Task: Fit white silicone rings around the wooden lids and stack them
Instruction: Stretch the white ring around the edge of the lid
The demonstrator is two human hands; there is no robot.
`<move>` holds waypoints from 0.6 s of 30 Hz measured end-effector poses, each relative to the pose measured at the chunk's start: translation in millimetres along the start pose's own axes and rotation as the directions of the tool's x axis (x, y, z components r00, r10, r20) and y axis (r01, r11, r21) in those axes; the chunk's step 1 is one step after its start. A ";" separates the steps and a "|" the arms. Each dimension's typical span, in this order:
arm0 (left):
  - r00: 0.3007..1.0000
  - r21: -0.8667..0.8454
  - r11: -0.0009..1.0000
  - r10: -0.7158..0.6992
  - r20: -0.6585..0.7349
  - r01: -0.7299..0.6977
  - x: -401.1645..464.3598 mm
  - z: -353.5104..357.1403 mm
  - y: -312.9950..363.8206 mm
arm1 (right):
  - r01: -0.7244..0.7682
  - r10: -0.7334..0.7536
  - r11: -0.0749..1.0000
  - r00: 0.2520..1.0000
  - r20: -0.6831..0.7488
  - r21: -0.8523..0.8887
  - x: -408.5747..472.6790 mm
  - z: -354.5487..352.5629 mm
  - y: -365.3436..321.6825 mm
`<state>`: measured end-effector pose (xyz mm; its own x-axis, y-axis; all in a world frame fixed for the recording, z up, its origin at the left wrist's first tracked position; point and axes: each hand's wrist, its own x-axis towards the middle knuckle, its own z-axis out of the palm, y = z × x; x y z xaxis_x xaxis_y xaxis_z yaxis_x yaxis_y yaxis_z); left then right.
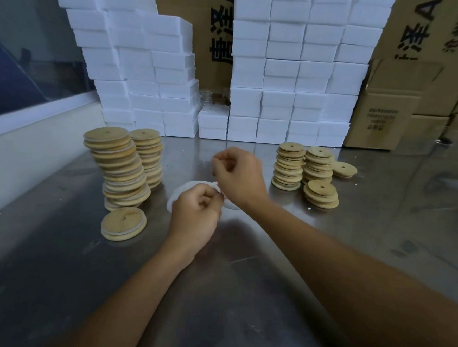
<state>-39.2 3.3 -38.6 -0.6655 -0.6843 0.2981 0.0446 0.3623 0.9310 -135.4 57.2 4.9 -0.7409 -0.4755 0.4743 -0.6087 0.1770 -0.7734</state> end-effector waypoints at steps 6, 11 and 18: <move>0.948 0.614 0.736 0.311 0.070 -0.286 -6.4 -9.7 1.8 | 0.021 -0.183 0.892 0.930 -0.318 -0.452 -38.8 -70.2 54.7; 0.975 0.766 0.613 0.206 0.080 -0.192 -2.5 -21.7 -1.7 | -0.328 0.108 0.769 0.912 -0.395 -0.548 -41.2 -98.2 72.5; 0.983 0.766 0.624 0.176 0.058 -0.157 1.7 -31.0 -1.8 | -0.420 0.268 0.719 0.903 -0.337 -0.554 -36.9 -103.2 79.2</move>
<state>-17.3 -18.1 -33.2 -0.6893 -0.5722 0.4444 -0.4385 0.8178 0.3728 -185.6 177.8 -30.4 -0.9275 -0.0917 0.3624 -0.2834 0.8046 -0.5219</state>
